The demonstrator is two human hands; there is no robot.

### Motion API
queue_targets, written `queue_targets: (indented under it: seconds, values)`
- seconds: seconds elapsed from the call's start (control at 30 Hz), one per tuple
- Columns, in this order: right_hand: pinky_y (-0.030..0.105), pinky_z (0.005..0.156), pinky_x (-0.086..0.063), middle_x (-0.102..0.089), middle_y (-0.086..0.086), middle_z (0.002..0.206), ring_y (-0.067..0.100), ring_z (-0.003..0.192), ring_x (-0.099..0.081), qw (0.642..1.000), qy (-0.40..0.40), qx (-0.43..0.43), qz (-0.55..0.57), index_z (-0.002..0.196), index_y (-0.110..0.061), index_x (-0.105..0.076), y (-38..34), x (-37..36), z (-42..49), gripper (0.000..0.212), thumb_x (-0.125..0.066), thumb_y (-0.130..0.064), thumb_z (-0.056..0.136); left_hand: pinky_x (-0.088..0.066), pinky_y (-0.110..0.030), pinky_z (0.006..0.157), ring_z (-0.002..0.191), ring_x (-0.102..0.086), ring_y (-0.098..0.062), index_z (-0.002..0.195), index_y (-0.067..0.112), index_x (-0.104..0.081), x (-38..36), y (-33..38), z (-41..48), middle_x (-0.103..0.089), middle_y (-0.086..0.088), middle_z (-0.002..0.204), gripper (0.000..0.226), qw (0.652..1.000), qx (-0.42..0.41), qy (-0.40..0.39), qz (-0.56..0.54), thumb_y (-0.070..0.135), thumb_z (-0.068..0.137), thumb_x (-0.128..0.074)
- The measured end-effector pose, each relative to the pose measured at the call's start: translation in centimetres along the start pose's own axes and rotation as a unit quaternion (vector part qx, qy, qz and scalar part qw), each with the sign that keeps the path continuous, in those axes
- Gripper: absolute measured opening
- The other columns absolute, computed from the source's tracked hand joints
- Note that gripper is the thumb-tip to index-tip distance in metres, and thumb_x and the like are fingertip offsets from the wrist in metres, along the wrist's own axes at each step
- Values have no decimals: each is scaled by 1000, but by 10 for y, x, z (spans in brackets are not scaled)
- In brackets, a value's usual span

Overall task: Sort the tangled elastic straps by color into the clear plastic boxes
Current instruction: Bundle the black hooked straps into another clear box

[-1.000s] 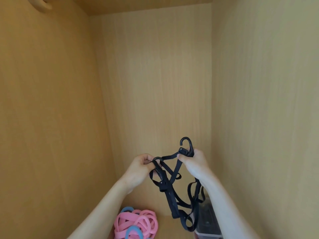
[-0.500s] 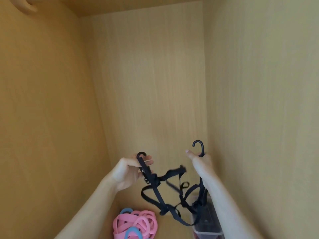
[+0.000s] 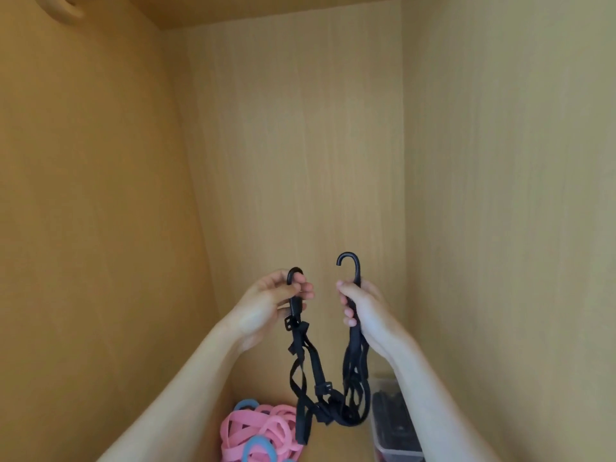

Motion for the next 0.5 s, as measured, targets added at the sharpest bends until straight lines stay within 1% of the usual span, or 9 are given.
queue_targets:
  seconds: [0.07,0.13,0.2,0.23,0.3,0.33,0.37,0.43,0.5]
  values:
    - [23,48,-32,-49,1,75,9,54,-40,998,-29,1,59,99,-7,-51,-6,-9,0,12,-45,-17,99,-53,-43,100,111,-68,-30,115,8,-63,-7,3,1,-72,-15,114,18,1000,-3,-5,18,3,101,-53]
    - [26,50,-34,-52,5,78,13,54,-43,996,-33,18,80,97,-7,-53,-10,-16,-2,19,-35,-9,104,-52,-43,100,113,-68,-30,119,9,-63,-13,5,2,-73,-15,116,21,999,-8,-8,30,5,101,-53]
    - [31,57,-41,-59,7,76,17,57,-50,997,-33,47,56,94,-10,-62,-13,-18,-4,27,-38,-11,107,-51,-45,101,115,-67,-29,122,9,-63,-18,5,1,-72,-13,119,23,999,-16,-7,34,7,103,-51]
    - [31,63,-46,-65,4,76,17,62,-56,997,-40,58,39,93,-14,-68,-14,-18,-6,30,-42,-14,107,-51,-45,102,117,-66,-28,123,9,-62,-20,5,1,-72,-12,121,23,999,-22,-4,32,7,103,-50]
    - [25,74,-51,-75,-6,84,9,76,-67,997,-47,66,1,92,-25,-77,-14,-16,-8,32,-49,-17,106,-50,-45,103,118,-66,-25,125,7,-61,-22,5,0,-73,-9,122,24,999,-34,5,24,9,105,-48]
    - [24,79,-50,-77,-8,90,4,82,-69,997,-45,66,-13,95,-26,-78,-14,-15,-9,30,-51,-16,105,-49,-44,103,119,-66,-22,126,6,-60,-22,6,0,-73,-8,121,24,999,-41,10,19,10,105,-48]
    - [23,82,-50,-77,-7,94,3,86,-69,997,-45,68,-16,100,-25,-78,-13,-14,-9,27,-53,-15,104,-50,-43,102,119,-66,-20,126,5,-59,-23,7,0,-73,-8,120,24,999,-48,16,12,11,105,-48]
    - [23,79,-54,-77,0,96,11,88,-72,997,-41,65,11,108,-18,-73,-12,-14,-10,22,-55,-8,102,-53,-42,98,117,-68,-20,125,5,-61,-24,10,0,-74,-8,119,24,998,-60,29,-10,11,105,-50]
    - [25,76,-58,-77,8,98,20,89,-74,997,-24,57,49,113,-11,-68,-11,-16,-12,18,-57,-3,100,-58,-39,87,113,-69,-23,122,3,-62,-27,12,0,-73,-11,120,23,997,-64,34,-39,9,104,-49]
Point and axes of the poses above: each hand's wrist, its own z-axis towards the middle knuckle, its own x-axis out of the back of the hand, y = z × x, the point moved 2 cm from there along z, towards the middle knuckle
